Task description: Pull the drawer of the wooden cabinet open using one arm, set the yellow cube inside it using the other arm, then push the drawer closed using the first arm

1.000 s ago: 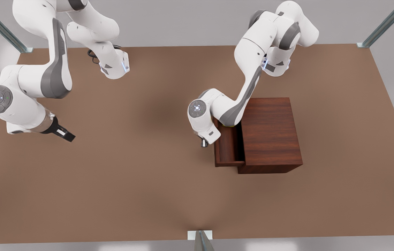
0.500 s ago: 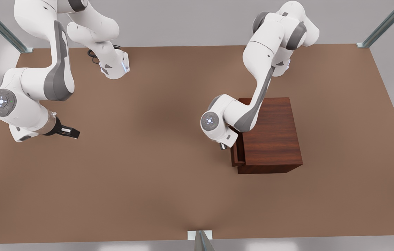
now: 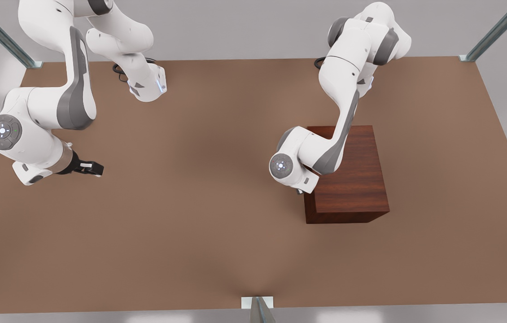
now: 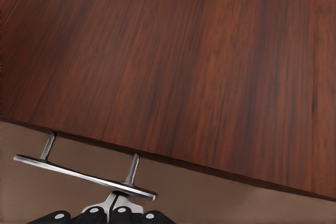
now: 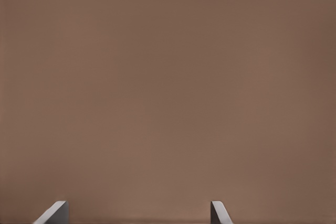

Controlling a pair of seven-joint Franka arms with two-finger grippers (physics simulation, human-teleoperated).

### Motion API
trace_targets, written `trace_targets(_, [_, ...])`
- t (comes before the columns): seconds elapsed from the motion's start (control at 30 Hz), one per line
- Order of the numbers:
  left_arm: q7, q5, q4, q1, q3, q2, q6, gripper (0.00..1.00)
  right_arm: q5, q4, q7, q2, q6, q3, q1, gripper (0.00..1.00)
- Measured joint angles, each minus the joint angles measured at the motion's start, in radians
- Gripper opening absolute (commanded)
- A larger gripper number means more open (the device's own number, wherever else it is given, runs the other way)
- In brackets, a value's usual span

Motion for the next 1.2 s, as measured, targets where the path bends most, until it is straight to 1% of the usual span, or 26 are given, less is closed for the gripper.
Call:
trace_targets(0.17, [0.003, -0.059, 0.035, -0.006, -0.010, 0.001, 0.019, 0.00, -0.001, 0.000, -0.023, 0.000, 0.000, 0.000, 0.000, 1.00])
trace_targets(0.2, [0.008, -0.074, 0.050, 0.001, -0.007, -0.016, 0.026, 1.00, -0.001, 0.000, -0.026, 0.000, 0.000, 0.000, 0.000, 1.00])
trace_targets(0.27, [0.039, -0.101, 0.054, 0.053, -0.001, -0.117, 0.017, 1.00, -0.001, 0.000, -0.033, 0.000, 0.000, 0.000, 0.000, 1.00])
trace_targets(0.3, [0.074, -0.109, 0.026, 0.078, 0.022, -0.198, -0.008, 1.00, -0.002, 0.000, -0.037, 0.000, 0.000, 0.000, 0.000, 1.00])
trace_targets(0.37, [0.186, -0.119, -0.082, 0.175, 0.052, -0.374, -0.057, 1.00, -0.002, 0.000, -0.043, 0.000, 0.000, 0.000, 0.000, 1.00])
trace_targets(0.4, [0.261, -0.123, -0.107, 0.230, 0.061, -0.430, -0.083, 1.00, -0.002, 0.000, -0.045, 0.000, 0.000, 0.000, 0.000, 1.00])
trace_targets(0.47, [0.462, -0.134, -0.123, 0.367, 0.075, -0.500, -0.145, 1.00, -0.001, 0.000, -0.050, 0.000, 0.000, 0.000, 0.000, 1.00])
trace_targets(0.5, [0.576, -0.138, -0.120, 0.412, 0.080, -0.513, -0.166, 1.00, -0.001, 0.000, -0.053, 0.000, 0.000, 0.000, 0.000, 1.00])
trace_targets(0.53, [0.682, -0.138, -0.100, 0.419, 0.076, -0.510, -0.176, 1.00, -0.001, 0.000, -0.055, 0.000, 0.000, 0.000, 0.000, 1.00])
trace_targets(0.6, [0.869, -0.143, -0.078, 0.361, 0.069, -0.493, -0.184, 1.00, -0.001, 0.000, -0.059, 0.000, 0.000, 0.000, 0.000, 1.00])
trace_targets(0.63, [0.955, -0.156, -0.075, 0.357, 0.069, -0.488, -0.178, 1.00, -0.001, 0.000, -0.061, 0.000, 0.000, 0.000, 0.000, 1.00])
trace_targets(0.7, [1.118, -0.172, -0.072, 0.377, 0.070, -0.482, -0.168, 1.00, 0.000, 0.000, -0.064, 0.000, 0.000, 0.000, 0.000, 1.00])
trace_targets(0.73, [1.195, -0.178, -0.072, 0.410, 0.055, -0.475, -0.163, 1.00, 0.000, 0.000, -0.066, 0.000, 0.000, 0.000, 0.000, 1.00])
trace_targets(0.8, [1.337, -0.176, -0.074, 0.585, -0.115, -0.472, -0.149, 1.00, 0.000, 0.000, -0.069, 0.000, 0.000, 0.000, 0.000, 1.00])
trace_targets(0.83, [1.401, -0.173, -0.083, 0.616, -0.155, -0.477, -0.140, 1.00, 0.000, 0.000, -0.070, 0.000, 0.000, 0.000, 0.000, 1.00])
trace_targets(0.9, [1.519, -0.158, -0.088, 0.636, -0.189, -0.482, -0.124, 1.00, 0.001, 0.000, -0.072, 0.000, 0.000, 0.000, 0.000, 1.00])
trace_targets(1.2, [1.914, -0.124, -0.083, 0.641, -0.204, -0.479, -0.090, 1.00, 0.000, 0.000, -0.080, 0.000, -0.001, 0.000, 0.000, 1.00])
